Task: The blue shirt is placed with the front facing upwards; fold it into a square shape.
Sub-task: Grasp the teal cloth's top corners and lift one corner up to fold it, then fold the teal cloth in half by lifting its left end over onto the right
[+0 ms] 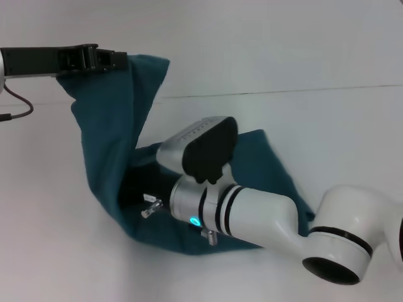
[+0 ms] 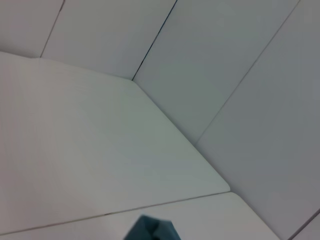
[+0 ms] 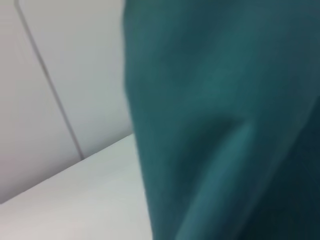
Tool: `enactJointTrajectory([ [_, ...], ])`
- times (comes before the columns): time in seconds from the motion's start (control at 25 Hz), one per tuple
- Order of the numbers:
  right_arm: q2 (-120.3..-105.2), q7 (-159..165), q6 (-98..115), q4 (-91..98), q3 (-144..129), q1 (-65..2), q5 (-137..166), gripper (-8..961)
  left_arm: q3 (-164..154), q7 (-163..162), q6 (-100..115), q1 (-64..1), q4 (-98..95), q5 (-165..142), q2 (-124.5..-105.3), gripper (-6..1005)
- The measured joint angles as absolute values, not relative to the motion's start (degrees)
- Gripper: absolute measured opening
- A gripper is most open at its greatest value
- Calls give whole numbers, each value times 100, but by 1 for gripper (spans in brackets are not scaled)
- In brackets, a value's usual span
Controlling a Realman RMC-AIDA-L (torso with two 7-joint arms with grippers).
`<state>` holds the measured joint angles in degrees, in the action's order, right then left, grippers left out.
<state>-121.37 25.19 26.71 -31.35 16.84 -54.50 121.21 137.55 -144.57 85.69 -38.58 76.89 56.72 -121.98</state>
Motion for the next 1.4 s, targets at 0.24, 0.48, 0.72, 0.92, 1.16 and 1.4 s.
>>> enactJointTrajectory([
  [0.24,-12115,2764,2686,-3105,1800,-5350,12468,-1,13755,-14430,8535,-3870,7662,5676,-12222,54],
  [0.48,-11957,2748,3524,-2767,2309,-4408,12479,0,13755,-14411,8509,-3841,7611,5679,-12253,53],
  [0.72,-11873,3193,5348,-1528,3043,-3566,12450,0,13649,-14320,8354,-3836,7440,5830,-12407,53],
  [0.92,-11852,4328,6035,-83,3373,-3528,12446,0,13034,-14171,7772,-3827,6797,6356,-12418,53],
  [1.16,-11843,4778,6091,568,3457,-3486,12429,0,12095,-13381,6730,-3862,5601,7558,-12433,54],
  [1.4,-11851,4801,5967,640,3419,-3472,12421,-1,11266,-12503,5893,-4103,4219,8522,-12456,54],
])
